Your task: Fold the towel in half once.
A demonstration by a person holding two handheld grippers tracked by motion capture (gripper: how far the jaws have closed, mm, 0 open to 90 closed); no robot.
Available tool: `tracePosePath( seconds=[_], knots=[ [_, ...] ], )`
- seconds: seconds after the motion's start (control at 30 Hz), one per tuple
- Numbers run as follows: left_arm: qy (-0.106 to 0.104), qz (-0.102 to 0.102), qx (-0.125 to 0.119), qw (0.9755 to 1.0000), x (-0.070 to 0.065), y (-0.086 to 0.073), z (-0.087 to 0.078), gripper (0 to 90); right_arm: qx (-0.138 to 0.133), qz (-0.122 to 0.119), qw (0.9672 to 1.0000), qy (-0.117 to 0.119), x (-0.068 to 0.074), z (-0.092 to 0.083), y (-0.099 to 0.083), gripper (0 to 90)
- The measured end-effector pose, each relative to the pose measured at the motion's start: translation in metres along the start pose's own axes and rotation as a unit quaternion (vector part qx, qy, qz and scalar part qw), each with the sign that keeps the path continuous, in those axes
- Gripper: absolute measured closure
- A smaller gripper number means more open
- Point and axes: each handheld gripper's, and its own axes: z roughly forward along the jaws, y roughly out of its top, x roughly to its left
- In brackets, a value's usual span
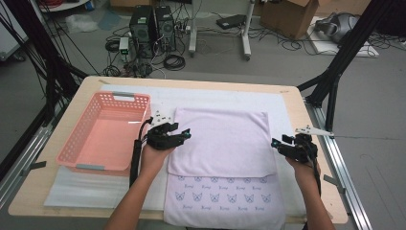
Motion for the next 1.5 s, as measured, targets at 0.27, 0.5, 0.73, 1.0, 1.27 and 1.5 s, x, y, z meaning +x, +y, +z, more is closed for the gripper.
tracePosePath(
  seconds=[0.27, 0.5, 0.73, 1.0, 1.27, 1.5],
  knots=[
    [-0.022, 0.005, 0.008, 0.9997, -0.005, -0.028, -0.017, 39.3, 0.0, 0.004, 0.9999, 0.013, 0.006, -0.012, -0.03, 47.4],
    [-0.028, 0.001, 0.026, 0.9993, -0.009, -0.049, -0.029, 33.5, -0.001, -0.012, 0.9998, 0.015, 0.018, -0.022, -0.047, 47.4],
    [-0.009, -0.005, 0.052, 0.9986, -0.01, -0.064, -0.045, 44.2, 0.002, -0.026, 0.9995, 0.018, 0.027, -0.033, -0.054, 47.3],
    [0.004, -0.01, 0.089, 0.9959, -0.011, -0.077, -0.054, 54.8, 0.004, -0.022, 0.9995, 0.022, 0.031, -0.044, -0.065, 47.6],
    [0.014, -0.001, 0.094, 0.9955, -0.02, -0.078, -0.055, 71.5, 0.004, -0.015, 0.9994, 0.032, 0.036, -0.046, -0.065, 48.8],
    [0.014, 0.011, 0.081, 0.9965, -0.022, -0.078, -0.059, 82.4, 0.054, -0.034, 0.9977, 0.023, 0.044, -0.034, -0.07, 60.1]
  ],
)
